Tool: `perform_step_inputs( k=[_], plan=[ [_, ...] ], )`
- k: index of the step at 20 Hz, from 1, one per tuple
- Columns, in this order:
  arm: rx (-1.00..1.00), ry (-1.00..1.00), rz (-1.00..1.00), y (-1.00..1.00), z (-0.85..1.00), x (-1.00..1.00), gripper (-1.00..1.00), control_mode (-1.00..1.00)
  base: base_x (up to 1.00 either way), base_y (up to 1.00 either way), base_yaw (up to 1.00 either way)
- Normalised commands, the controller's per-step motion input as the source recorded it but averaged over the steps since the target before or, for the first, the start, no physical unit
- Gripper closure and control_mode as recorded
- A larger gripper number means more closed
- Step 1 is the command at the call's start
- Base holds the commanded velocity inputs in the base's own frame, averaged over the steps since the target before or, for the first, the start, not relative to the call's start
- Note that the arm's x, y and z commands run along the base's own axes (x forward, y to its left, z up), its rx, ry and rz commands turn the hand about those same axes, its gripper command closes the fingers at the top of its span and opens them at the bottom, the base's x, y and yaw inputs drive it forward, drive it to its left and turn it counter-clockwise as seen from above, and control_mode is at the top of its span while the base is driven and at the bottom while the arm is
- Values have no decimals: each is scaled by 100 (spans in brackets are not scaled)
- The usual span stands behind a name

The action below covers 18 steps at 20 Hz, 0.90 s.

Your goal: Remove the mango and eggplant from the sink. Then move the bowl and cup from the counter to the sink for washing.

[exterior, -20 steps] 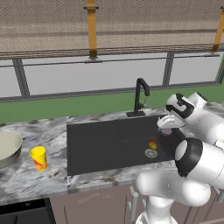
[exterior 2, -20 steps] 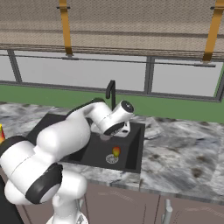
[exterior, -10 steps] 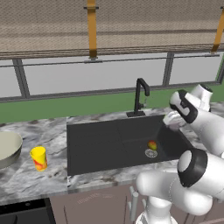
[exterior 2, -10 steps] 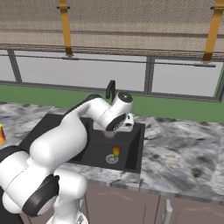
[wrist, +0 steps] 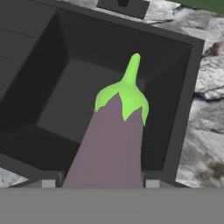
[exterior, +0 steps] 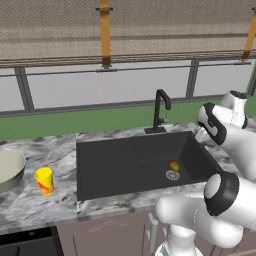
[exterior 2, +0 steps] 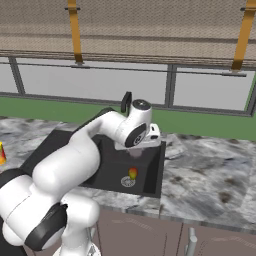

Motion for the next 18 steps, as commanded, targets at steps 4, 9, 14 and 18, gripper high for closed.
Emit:
perform_step_inputs(
  k=[4, 9, 14, 18],
  plan=[
    [-9, 0, 0, -45, 4, -6, 100, -100, 0, 0, 0],
    [-8, 0, 0, -43, 0, -1, 100, -100, 0, 0, 0],
    [-9, 0, 0, -42, 0, 0, 100, -100, 0, 0, 0],
    [-9, 0, 0, -45, 0, 0, 100, -100, 0, 0, 0]
  ],
)
